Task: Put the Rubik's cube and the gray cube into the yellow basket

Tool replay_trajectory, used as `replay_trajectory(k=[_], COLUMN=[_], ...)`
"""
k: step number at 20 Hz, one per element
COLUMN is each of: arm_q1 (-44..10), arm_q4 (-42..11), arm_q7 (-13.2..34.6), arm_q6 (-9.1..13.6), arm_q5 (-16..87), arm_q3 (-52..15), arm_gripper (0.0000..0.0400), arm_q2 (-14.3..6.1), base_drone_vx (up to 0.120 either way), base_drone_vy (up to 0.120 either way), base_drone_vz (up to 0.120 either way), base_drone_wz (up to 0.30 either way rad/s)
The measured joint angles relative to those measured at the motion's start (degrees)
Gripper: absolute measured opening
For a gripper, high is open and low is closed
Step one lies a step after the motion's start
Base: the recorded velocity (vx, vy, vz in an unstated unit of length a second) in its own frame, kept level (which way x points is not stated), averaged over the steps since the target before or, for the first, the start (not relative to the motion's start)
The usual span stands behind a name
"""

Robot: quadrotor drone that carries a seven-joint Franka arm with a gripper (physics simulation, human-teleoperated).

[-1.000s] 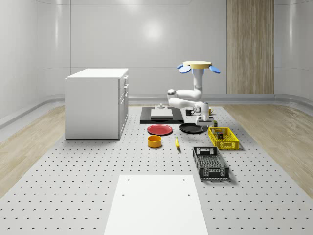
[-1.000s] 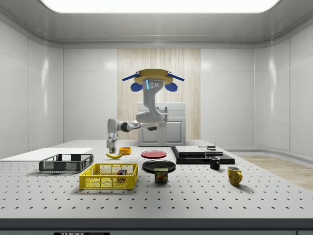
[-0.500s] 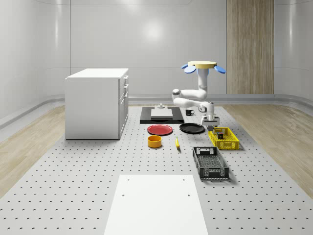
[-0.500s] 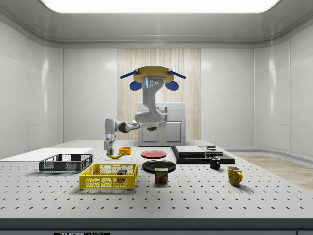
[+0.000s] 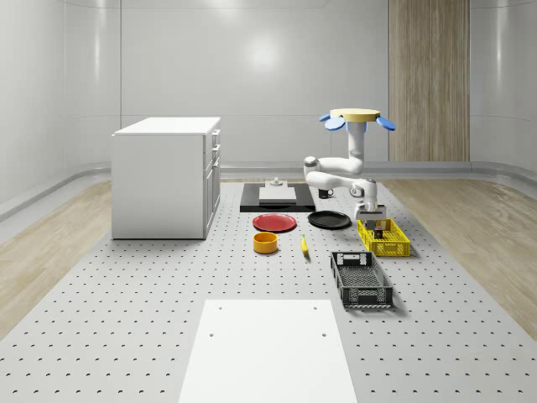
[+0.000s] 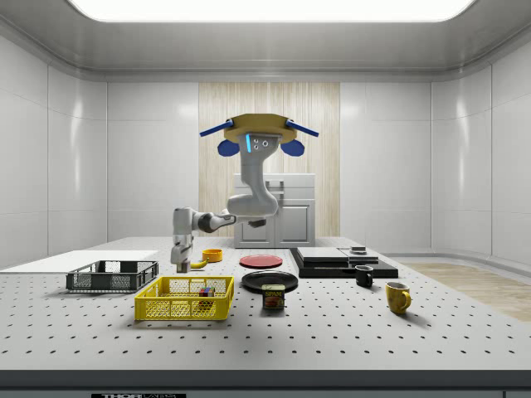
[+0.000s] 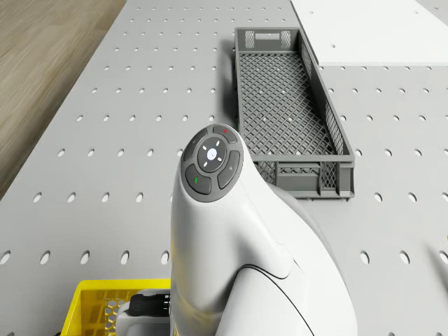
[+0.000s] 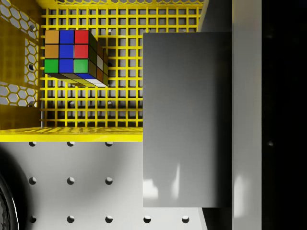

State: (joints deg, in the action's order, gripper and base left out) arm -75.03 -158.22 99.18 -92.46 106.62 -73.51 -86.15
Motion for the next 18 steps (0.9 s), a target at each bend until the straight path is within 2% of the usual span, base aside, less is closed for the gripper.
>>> replay_trajectory(k=[4,10,13,18], arm_q1=[-0.1,-0.1,-0.2,-0.3], arm_q4=[0.0,0.0,0.0,0.2], arm_q7=[0.0,0.1,0.1,0.1], arm_q6=[-0.2,-0.4,-0.5,-0.9], arm_q5=[-0.1,-0.2,-0.2,0.4], arm_q3=[0.0,0.0,0.0,0.7], arm_gripper=[0.0250,0.0250,0.0250,0.0250], arm_q2=[-0.2,-0.4,-0.5,-0.7], base_drone_vx=[0.000,0.000,0.000,0.000], base_drone_vy=[0.120,0.120,0.120,0.008], base_drone_vz=[0.000,-0.073,0.000,0.000], base_drone_wz=[0.000,0.000,0.000,0.000])
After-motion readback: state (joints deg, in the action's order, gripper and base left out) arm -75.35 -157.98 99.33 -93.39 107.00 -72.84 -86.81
